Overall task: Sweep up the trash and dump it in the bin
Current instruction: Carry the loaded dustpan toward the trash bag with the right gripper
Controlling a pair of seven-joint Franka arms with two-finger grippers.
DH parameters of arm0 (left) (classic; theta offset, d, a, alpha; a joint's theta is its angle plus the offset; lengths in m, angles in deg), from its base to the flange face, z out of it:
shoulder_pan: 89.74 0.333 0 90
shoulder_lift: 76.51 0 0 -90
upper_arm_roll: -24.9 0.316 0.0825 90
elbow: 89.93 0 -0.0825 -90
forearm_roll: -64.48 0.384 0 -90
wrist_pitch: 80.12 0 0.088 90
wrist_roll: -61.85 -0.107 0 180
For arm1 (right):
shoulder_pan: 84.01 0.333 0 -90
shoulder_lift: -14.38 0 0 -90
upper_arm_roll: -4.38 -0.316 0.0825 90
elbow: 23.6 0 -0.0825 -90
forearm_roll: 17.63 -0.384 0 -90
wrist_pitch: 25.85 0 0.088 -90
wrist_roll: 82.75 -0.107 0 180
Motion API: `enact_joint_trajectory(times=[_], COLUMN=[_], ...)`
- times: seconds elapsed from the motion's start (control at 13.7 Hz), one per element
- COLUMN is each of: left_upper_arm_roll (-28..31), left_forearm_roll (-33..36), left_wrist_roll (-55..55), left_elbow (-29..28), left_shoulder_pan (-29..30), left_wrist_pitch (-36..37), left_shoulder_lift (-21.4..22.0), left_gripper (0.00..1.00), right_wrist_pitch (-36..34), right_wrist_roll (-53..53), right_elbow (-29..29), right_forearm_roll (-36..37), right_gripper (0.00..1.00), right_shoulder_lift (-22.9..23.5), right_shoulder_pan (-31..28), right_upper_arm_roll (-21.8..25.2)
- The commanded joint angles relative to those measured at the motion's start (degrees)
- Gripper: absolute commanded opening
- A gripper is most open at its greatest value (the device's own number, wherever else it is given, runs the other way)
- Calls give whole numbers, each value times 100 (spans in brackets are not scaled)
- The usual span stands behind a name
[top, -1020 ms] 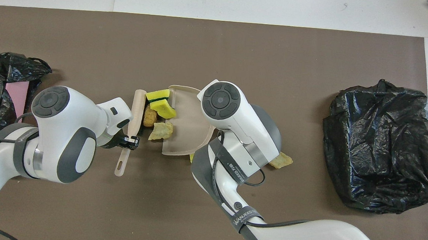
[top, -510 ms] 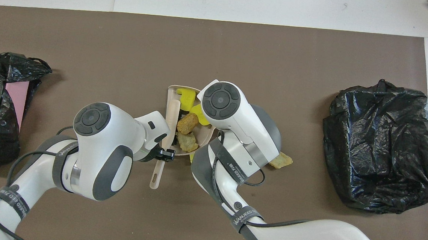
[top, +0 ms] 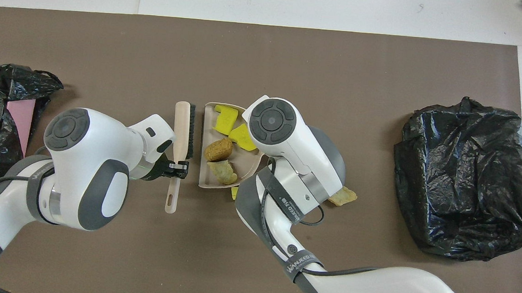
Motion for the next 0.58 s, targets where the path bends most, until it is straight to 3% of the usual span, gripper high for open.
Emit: enact_joint_trajectory(times=[0.0, 0.22, 0.51], left_upper_arm_roll=[-45, -72, -107], left_forearm_roll=[560, 826, 940], left_wrist_roll=[678, 1066, 2084], left_elbow=[-107, -318, -967], left_shoulder_pan=[47, -75, -856], left_wrist_pitch=[165, 375, 438], left_shoulder_lift=[327, 512, 1047], left_gripper=[0, 0, 0], right_wrist_pitch=[161, 196, -31], right_wrist_roll=[199, 444, 1655], right_elbow=[-33, -33, -7], right_forearm_roll=[38, -15, -690], right_gripper=[0, 0, 0], right_shoulder_lift=[-14, -215, -698], right_shoulder_pan=[-203, -511, -1204], right_upper_arm_roll=[-50, -77, -68])
